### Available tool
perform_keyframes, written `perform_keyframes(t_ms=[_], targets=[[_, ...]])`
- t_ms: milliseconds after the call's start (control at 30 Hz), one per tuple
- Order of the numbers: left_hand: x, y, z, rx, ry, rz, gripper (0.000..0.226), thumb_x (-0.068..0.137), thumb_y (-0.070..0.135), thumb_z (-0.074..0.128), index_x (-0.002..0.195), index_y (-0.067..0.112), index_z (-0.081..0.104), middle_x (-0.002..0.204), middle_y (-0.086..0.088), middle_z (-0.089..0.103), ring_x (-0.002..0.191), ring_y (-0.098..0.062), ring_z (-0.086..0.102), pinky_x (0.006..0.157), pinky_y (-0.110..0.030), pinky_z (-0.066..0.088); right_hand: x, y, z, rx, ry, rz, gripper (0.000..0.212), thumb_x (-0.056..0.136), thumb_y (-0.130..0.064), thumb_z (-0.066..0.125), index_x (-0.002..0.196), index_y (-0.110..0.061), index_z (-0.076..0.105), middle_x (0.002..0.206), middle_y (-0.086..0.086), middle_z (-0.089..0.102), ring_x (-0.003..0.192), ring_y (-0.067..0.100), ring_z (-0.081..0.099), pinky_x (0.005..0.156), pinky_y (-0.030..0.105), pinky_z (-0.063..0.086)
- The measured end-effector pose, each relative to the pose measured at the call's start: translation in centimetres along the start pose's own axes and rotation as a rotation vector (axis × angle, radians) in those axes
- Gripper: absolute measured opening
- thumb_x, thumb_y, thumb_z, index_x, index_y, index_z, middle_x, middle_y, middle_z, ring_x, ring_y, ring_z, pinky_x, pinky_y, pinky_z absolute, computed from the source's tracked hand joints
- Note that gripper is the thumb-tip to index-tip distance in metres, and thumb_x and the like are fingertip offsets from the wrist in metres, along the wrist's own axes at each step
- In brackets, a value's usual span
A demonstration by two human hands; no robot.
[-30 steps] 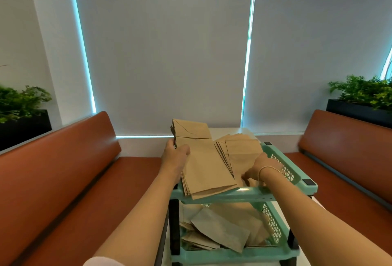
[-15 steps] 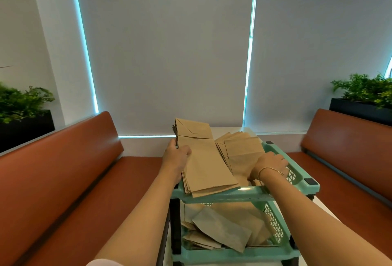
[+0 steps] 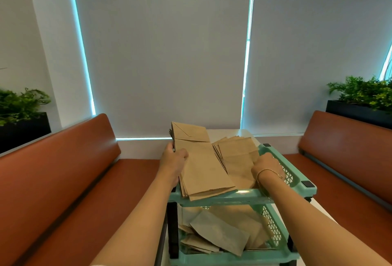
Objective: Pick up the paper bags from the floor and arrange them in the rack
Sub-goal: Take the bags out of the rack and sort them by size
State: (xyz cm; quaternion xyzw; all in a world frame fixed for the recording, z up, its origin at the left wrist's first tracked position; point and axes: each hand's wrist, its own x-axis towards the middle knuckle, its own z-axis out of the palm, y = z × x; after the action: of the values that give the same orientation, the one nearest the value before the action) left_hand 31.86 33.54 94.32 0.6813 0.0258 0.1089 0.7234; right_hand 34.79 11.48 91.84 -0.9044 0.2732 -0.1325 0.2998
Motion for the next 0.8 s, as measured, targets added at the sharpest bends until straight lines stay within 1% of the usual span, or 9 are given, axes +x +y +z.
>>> perform_keyframes(t_ms=[100,167,333,433,533,600,633,700,800], targets=[[0.1,0.0,0.0,-0.011,0.009,-0.004,0.024,0.089,0.000,0.047,0.107,0.015,0.051,0.091,-0.003,0.061,0.089,-0.024,0.058,0.072,-0.034,0.050,0.0,-0.1,-1.2,0.016,0.051,-0.046,0.026,0.095,-0.015,0.043,0.103,0.000,0.062,0.098,0.016,0.060,0.092,0.030,0.056,0.083,0.039,0.049],[0.1,0.0,0.0,-0.012,0.011,-0.010,0.025,0.089,0.001,0.047,0.109,0.016,0.051,0.093,-0.003,0.060,0.091,-0.025,0.058,0.072,-0.033,0.050,-0.2,-0.6,-2.6,0.039,0.143,-0.076,0.029,0.096,-0.017,0.041,0.107,0.001,0.062,0.111,0.019,0.059,0.105,0.036,0.053,0.083,0.038,0.043],[0.2,-0.1,-0.1,-0.008,0.018,-0.029,0.029,0.089,0.001,0.046,0.114,0.015,0.050,0.102,-0.007,0.061,0.097,-0.028,0.059,0.082,-0.041,0.052,0.0,-3.3,-6.4,0.291,0.258,-0.148,0.035,0.098,-0.029,0.038,0.116,-0.006,0.057,0.124,0.019,0.055,0.119,0.037,0.044,0.099,0.040,0.034],[0.3,-0.2,-0.1,-0.024,0.022,-0.034,0.028,0.089,0.001,0.045,0.113,0.015,0.050,0.098,-0.005,0.061,0.096,-0.027,0.060,0.084,-0.043,0.052,-0.1,-4.6,-7.3,0.575,0.132,-0.139,0.033,0.098,-0.028,0.040,0.111,-0.003,0.057,0.112,0.017,0.057,0.110,0.035,0.051,0.092,0.037,0.038],[0.3,-0.1,0.0,-0.041,0.020,-0.040,0.025,0.090,0.001,0.044,0.109,0.017,0.050,0.097,-0.005,0.061,0.091,-0.025,0.059,0.082,-0.042,0.052,-0.9,-5.0,-6.0,0.832,-0.101,-0.119,0.025,0.097,-0.031,0.044,0.087,-0.011,0.054,0.090,0.011,0.054,0.073,0.025,0.051,0.072,0.034,0.044],[0.2,-0.1,0.0,-0.032,0.032,-0.041,0.024,0.090,0.003,0.045,0.110,0.014,0.052,0.101,-0.008,0.062,0.093,-0.026,0.059,0.084,-0.043,0.051,-1.9,-4.8,-4.1,0.767,-0.266,-0.112,0.022,0.096,-0.033,0.046,0.087,-0.014,0.054,0.084,0.009,0.058,0.067,0.020,0.051,0.066,0.034,0.048],[0.3,-0.1,0.0,-0.022,0.046,-0.041,0.024,0.089,0.003,0.046,0.111,0.012,0.053,0.104,-0.010,0.062,0.095,-0.027,0.058,0.087,-0.044,0.050,-2.3,-4.7,-3.1,0.681,-0.307,-0.132,0.022,0.096,-0.033,0.048,0.090,-0.014,0.056,0.088,0.010,0.062,0.073,0.020,0.054,0.072,0.037,0.052],[0.4,-0.1,0.0,-0.018,0.058,-0.046,0.020,0.089,0.005,0.047,0.104,0.014,0.055,0.106,-0.014,0.064,0.097,-0.029,0.059,0.091,-0.047,0.048,-2.9,-4.7,-1.4,0.532,-0.307,-0.195,0.027,0.093,-0.034,0.053,0.100,-0.009,0.060,0.094,0.013,0.065,0.080,0.019,0.054,0.085,0.041,0.050],[0.6,-0.2,0.0,-0.038,0.048,-0.060,0.013,0.093,0.013,0.048,0.104,0.015,0.055,0.108,-0.013,0.065,0.101,-0.030,0.062,0.093,-0.050,0.050,-4.2,-5.0,0.1,0.414,-0.323,-0.249,0.028,0.090,-0.036,0.057,0.109,-0.015,0.055,0.100,0.005,0.062,0.089,0.020,0.054,0.090,0.039,0.048]])
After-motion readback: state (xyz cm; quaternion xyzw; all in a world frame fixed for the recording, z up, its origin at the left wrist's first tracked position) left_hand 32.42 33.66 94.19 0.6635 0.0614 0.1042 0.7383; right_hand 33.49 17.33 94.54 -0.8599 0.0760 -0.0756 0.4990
